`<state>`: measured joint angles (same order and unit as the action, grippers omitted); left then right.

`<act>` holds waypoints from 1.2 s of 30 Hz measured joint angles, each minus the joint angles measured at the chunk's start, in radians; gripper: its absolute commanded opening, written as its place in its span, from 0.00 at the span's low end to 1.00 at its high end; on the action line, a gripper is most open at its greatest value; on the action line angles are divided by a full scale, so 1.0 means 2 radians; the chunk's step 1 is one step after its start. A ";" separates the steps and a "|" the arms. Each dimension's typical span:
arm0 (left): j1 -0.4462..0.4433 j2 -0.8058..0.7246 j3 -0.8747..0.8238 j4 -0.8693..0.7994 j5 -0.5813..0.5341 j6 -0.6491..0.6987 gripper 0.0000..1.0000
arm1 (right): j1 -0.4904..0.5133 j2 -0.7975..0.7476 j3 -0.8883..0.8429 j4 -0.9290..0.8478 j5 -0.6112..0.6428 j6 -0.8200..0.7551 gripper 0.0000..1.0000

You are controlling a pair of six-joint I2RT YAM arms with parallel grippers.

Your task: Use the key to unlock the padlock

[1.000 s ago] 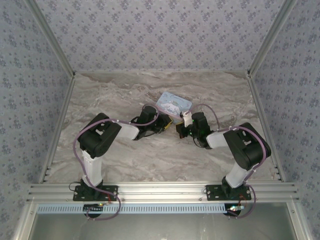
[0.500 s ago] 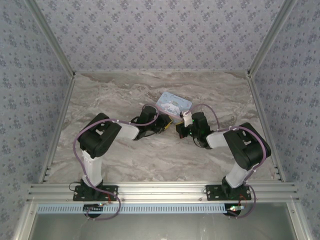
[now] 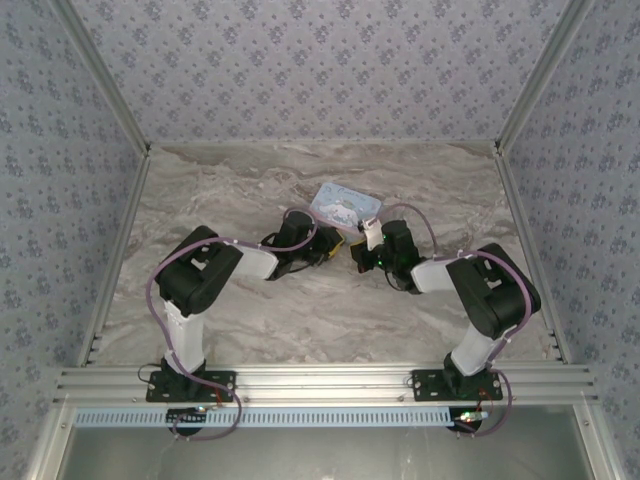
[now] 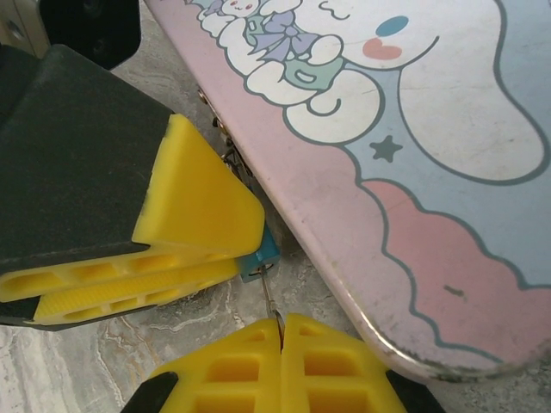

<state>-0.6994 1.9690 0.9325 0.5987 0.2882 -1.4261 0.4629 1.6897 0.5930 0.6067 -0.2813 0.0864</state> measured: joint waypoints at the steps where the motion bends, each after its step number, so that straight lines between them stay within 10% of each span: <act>1: 0.000 0.000 0.000 0.000 0.000 0.000 0.23 | 0.000 0.001 0.001 0.000 0.000 -0.001 0.00; 36: 0.009 -0.004 0.000 -0.006 -0.017 0.000 0.23 | -0.005 0.044 0.027 0.034 -0.032 -0.032 0.00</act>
<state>-0.6807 1.9606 0.9325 0.5869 0.2535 -1.4269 0.4526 1.7779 0.6472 0.6750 -0.3450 0.0223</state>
